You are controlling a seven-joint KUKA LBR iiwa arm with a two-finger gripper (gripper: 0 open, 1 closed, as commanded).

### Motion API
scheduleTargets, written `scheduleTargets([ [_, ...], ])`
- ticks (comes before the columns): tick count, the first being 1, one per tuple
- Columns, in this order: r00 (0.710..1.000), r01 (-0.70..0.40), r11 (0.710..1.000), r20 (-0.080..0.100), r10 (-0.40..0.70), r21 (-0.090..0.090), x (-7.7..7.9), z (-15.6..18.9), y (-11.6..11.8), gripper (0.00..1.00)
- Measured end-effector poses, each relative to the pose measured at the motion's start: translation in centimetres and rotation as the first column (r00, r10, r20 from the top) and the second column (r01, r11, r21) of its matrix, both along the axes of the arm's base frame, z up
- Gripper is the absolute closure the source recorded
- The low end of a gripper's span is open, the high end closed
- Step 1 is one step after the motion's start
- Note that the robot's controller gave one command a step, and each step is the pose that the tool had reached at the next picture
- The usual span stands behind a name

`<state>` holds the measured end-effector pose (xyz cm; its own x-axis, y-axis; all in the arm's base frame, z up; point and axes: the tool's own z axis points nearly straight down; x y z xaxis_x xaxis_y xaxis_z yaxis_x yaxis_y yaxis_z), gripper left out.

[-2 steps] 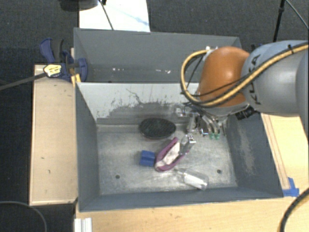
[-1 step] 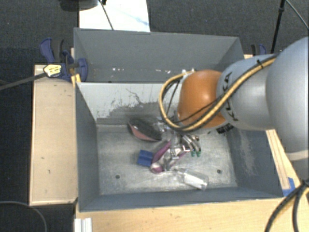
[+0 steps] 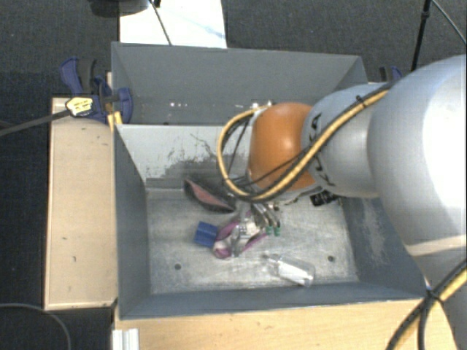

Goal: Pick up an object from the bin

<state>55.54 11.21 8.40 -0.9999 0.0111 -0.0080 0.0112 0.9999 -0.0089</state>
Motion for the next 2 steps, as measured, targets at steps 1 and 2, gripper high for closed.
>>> scheduleTargets([
  [1,0.999,0.029,1.0,0.025,-0.029,0.004,-0.98,0.15,0.43,0.0],
  [2,0.993,0.122,0.992,0.007,-0.122,0.011,-0.77,0.38,-0.13,0.0],
])
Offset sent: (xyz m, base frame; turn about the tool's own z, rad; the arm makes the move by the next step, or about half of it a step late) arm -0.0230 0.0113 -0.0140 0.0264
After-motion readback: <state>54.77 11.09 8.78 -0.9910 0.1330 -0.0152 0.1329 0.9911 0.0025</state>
